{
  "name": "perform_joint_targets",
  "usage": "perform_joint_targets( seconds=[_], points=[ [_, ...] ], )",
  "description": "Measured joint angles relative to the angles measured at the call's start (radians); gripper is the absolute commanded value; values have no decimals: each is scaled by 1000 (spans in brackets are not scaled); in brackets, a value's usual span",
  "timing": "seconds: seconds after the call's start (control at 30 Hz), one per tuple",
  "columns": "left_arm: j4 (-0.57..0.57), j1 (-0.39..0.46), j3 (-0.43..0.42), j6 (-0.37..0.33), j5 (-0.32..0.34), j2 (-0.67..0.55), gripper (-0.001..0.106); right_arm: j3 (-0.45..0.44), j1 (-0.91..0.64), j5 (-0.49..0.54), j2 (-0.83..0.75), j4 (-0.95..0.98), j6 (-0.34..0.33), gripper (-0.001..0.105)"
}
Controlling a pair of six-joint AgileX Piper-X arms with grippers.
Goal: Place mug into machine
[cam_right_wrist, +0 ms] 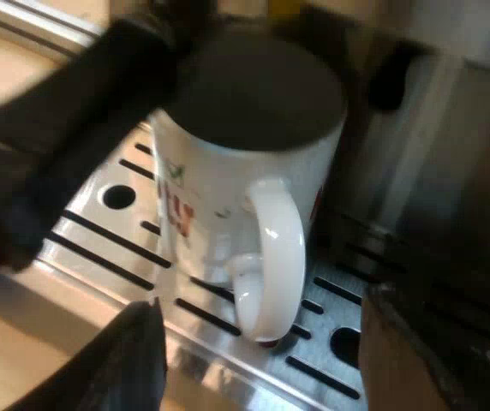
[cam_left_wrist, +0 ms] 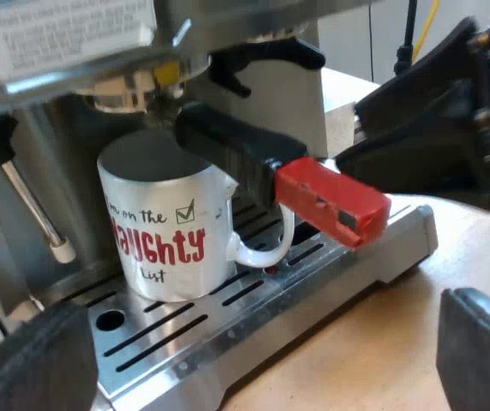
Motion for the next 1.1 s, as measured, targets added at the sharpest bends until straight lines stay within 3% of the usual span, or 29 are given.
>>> perform_joint_targets(
  seconds=[0.23,0.37,0.5,1.1],
  points=[
    [151,0,-129,9,1,-2,81,0,141,99,-147,50,0,49],
    [172,0,-196,10,1,-2,81,0,196,170,-179,44,0,20],
    [174,0,-227,10,1,-2,81,0,204,180,-179,-1,0,0],
    [65,0,-243,13,1,28,81,-17,176,203,-106,-335,-38,0]
  ],
)
